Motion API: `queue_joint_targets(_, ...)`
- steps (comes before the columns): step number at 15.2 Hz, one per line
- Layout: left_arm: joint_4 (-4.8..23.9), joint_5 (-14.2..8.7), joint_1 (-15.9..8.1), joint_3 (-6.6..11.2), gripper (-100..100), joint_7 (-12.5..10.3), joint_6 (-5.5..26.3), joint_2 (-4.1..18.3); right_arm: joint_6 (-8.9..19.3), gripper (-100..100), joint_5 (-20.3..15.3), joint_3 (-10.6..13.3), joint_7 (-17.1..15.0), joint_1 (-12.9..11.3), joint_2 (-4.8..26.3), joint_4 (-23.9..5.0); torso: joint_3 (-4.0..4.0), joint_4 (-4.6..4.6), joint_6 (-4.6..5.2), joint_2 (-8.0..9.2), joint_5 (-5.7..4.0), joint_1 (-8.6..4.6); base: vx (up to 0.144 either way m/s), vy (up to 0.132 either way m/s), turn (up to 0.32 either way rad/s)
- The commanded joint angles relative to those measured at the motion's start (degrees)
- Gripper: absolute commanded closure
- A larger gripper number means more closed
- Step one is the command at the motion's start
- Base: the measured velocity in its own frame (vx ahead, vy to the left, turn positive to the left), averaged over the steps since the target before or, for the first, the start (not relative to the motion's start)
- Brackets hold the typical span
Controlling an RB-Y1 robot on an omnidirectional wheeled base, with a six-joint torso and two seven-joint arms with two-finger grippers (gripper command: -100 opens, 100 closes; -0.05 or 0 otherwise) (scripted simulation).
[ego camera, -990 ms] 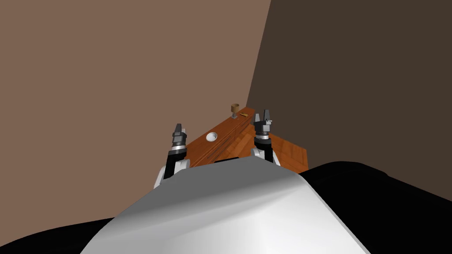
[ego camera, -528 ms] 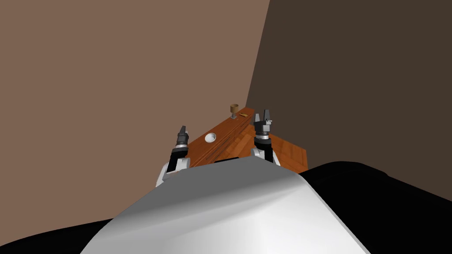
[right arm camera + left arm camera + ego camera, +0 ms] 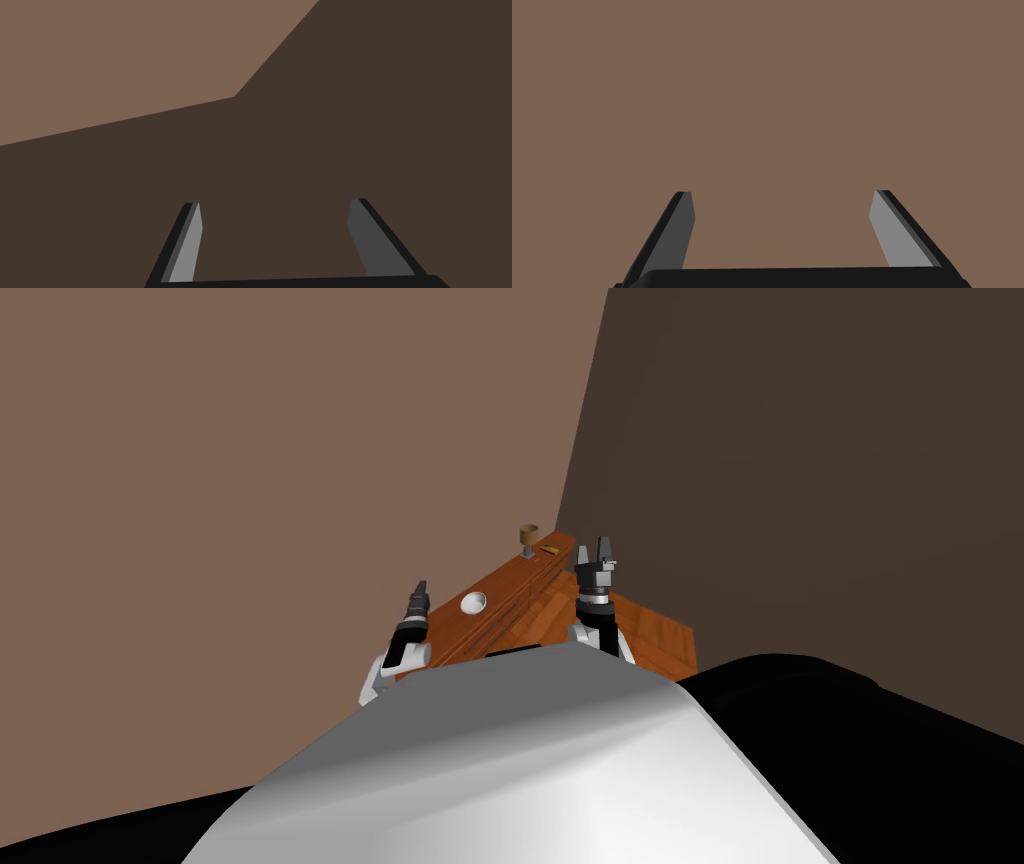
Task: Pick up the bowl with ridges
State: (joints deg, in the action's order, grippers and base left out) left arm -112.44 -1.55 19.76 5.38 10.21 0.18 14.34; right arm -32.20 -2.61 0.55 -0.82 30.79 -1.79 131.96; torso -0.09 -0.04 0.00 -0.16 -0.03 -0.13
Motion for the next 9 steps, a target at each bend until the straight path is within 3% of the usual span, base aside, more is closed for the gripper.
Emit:
queue_joint_targets(1,1.79,-0.26,-1.05,0.34,-100,0.10,2.25,0.28,0.00,0,0.00,0.00,0.00,0.00,0.00,0.00,0.00,0.00,0.00,0.00,0.00,0.00,0.031,-0.035,-0.010)
queue_joint_targets(2,3.27,-0.55,-2.17,0.73,-100,0.25,4.00,0.40,0.00,0,0.00,0.00,0.00,0.00,0.00,0.00,0.00,0.00,0.00,0.01,0.00,-0.01,0.034,-0.042,-0.007)
queue_joint_targets(4,3.92,-0.55,-2.17,0.73,-100,0.25,4.77,0.40,0.00,0,0.00,0.00,0.00,0.00,0.00,0.00,-0.01,-0.01,0.00,-0.02,-0.01,-0.02,0.030,-0.035,-0.007)
queue_joint_targets(7,8.02,-1.12,-4.44,1.51,-100,0.57,8.62,0.48,0.00,0,0.00,0.00,0.00,0.00,0.00,0.00,0.01,0.00,0.00,0.01,-0.01,-0.02,0.033,-0.040,-0.009)
queue_joint_targets(9,8.25,-1.12,-4.44,1.51,-100,0.57,9.88,0.48,0.00,0,0.00,0.00,0.00,0.00,0.00,0.00,-0.01,0.00,0.00,-0.02,-0.01,-0.05,0.030,-0.040,-0.005)
